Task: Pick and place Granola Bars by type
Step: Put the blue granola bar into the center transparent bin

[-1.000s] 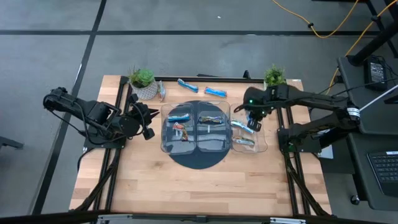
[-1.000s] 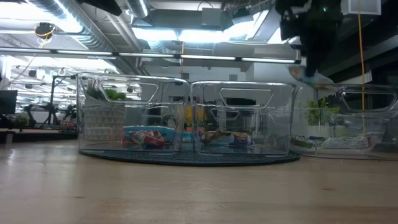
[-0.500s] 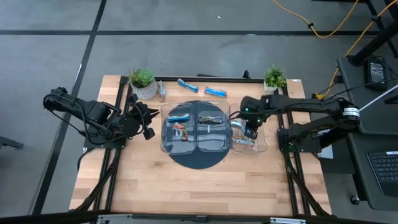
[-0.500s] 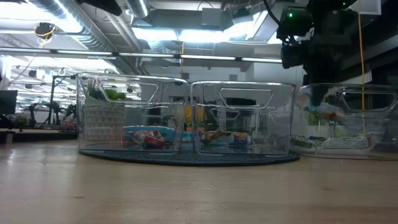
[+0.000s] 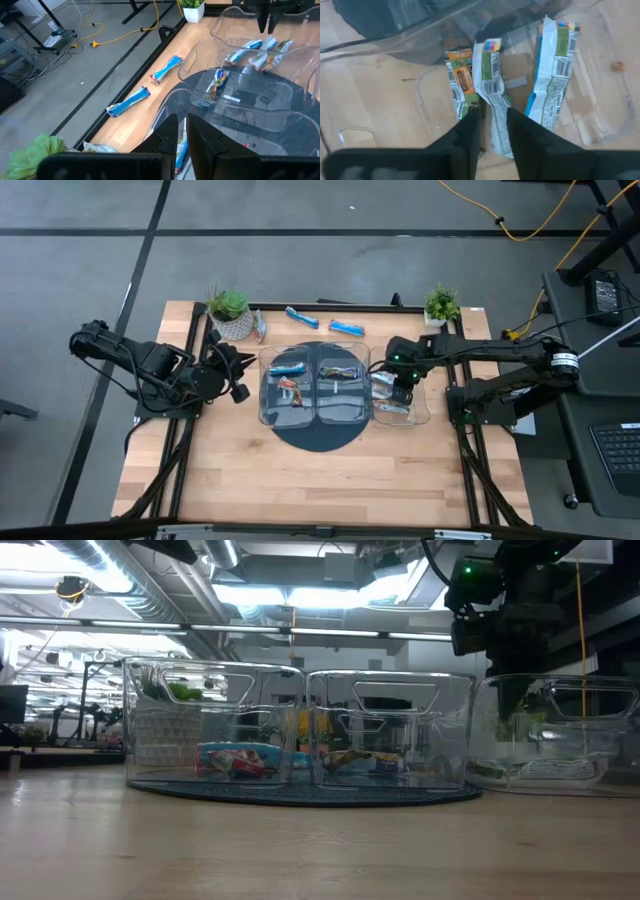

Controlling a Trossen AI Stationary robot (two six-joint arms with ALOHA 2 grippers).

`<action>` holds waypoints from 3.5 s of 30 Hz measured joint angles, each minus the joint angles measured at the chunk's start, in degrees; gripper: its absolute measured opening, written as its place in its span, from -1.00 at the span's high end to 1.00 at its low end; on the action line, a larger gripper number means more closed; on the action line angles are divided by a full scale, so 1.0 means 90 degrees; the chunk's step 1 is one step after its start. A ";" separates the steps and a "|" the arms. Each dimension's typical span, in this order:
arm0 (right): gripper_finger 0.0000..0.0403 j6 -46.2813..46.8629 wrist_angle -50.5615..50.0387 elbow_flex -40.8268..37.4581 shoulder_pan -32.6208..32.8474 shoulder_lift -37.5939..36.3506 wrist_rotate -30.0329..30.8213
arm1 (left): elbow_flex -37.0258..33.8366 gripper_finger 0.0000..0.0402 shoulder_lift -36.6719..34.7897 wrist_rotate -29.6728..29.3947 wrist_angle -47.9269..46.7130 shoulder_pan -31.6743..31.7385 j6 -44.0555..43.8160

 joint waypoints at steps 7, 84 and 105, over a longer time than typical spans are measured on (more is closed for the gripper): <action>0.14 0.0045 0.0043 0.0151 0.0000 -0.0010 -0.0141 | -0.0001 0.84 0.0000 0.0104 0.0508 0.0228 0.0080; -0.05 -0.0979 0.5660 -0.0216 -0.1906 -0.2132 0.1658 | 0.3361 -0.01 0.7581 0.6343 0.1690 0.7431 0.9680; -0.05 -0.1025 0.5625 -0.0216 -0.1906 -0.2129 0.1709 | 0.3436 0.95 0.7633 0.6266 0.1609 0.7356 0.8683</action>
